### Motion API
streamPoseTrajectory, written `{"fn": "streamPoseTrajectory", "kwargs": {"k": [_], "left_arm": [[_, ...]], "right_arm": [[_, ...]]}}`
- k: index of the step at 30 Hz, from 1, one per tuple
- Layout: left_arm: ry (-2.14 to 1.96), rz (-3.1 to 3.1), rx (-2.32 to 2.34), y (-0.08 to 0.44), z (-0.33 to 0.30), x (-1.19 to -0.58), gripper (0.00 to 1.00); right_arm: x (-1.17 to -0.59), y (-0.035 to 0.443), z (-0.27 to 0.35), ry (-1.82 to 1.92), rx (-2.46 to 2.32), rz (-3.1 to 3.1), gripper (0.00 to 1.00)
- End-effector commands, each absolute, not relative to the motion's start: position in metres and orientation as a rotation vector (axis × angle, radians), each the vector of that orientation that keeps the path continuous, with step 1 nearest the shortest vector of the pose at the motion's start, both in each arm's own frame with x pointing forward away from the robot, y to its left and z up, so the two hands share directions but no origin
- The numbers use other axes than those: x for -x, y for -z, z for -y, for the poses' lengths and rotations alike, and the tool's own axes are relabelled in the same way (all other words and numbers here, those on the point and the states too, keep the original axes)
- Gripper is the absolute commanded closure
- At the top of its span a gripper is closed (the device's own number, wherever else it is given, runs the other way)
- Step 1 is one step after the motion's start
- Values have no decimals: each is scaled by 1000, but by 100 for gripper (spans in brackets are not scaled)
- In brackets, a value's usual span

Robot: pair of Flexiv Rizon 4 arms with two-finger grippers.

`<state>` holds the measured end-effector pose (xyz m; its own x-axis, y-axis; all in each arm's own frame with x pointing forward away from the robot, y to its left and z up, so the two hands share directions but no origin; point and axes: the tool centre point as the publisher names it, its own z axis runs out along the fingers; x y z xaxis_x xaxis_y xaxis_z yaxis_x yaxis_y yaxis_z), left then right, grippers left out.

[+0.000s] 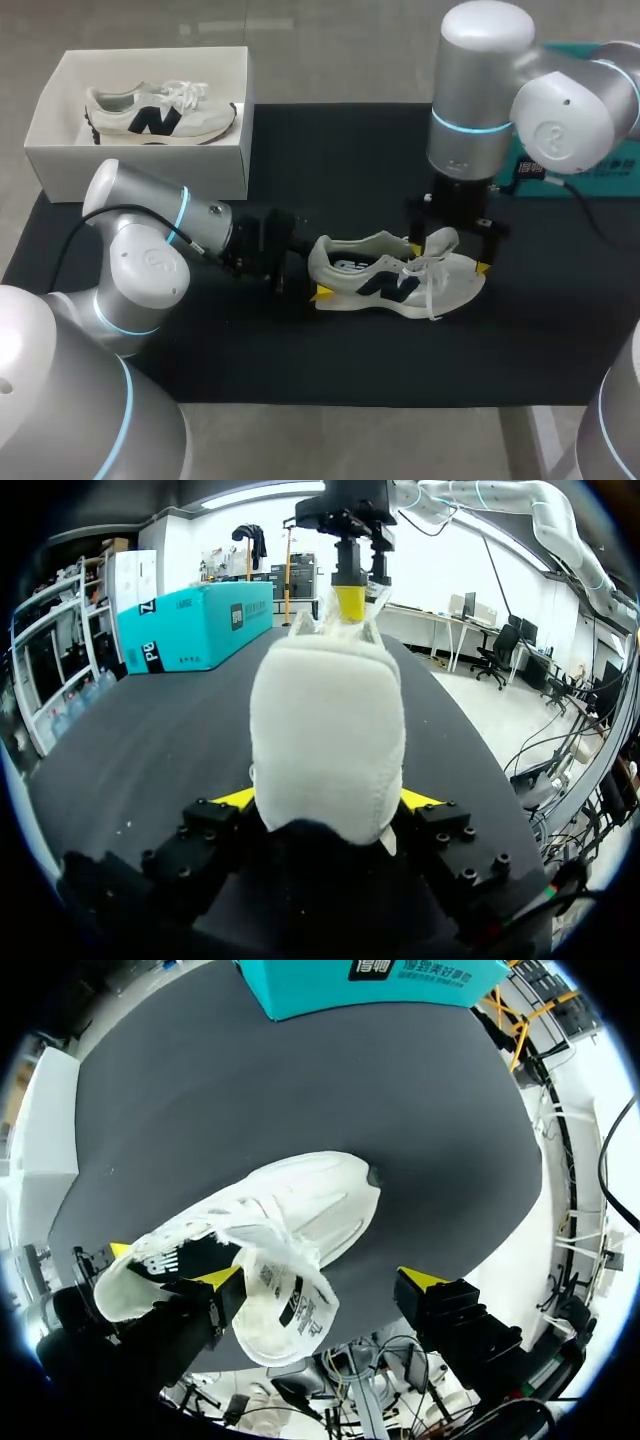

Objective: Take the shoe out of the shoebox, open the shoe tongue, remove and reinsert the insole, then place the shoe into the shoebox

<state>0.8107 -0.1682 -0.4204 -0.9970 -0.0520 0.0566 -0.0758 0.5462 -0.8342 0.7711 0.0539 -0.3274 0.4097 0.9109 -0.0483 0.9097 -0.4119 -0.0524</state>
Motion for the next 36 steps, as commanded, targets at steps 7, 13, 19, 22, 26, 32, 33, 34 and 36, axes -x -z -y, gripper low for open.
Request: {"fn": "streamPoseTrajectory", "kwargs": {"k": [7,13,19,22,26,32,33,34,36], "left_arm": [[-1476,2742,-114,420,169,-811,100],[-1476,2742,-114,420,169,-811,100],[-1476,2742,-114,420,169,-811,100],[-1476,2742,-114,420,169,-811,100],[-1476,2742,-114,420,169,-811,100],[-1476,2742,-114,420,169,-811,100],[-1476,2742,-114,420,169,-811,100],[-1476,2742,-114,420,169,-811,100],[-1476,2742,-114,420,169,-811,100]], "right_arm": [[-767,286,-73,102,2300,2080,0],[-769,269,-103,-70,1631,2528,0],[-769,275,-129,-168,918,2752,0],[-767,281,-142,-189,533,2822,0],[-758,282,-149,-66,238,2895,0],[-755,283,-148,-37,-42,2892,0],[-754,284,-148,-50,-55,2891,0],[-752,285,-149,-58,-56,2888,0],[-750,287,-149,-59,-43,2885,0]]}}
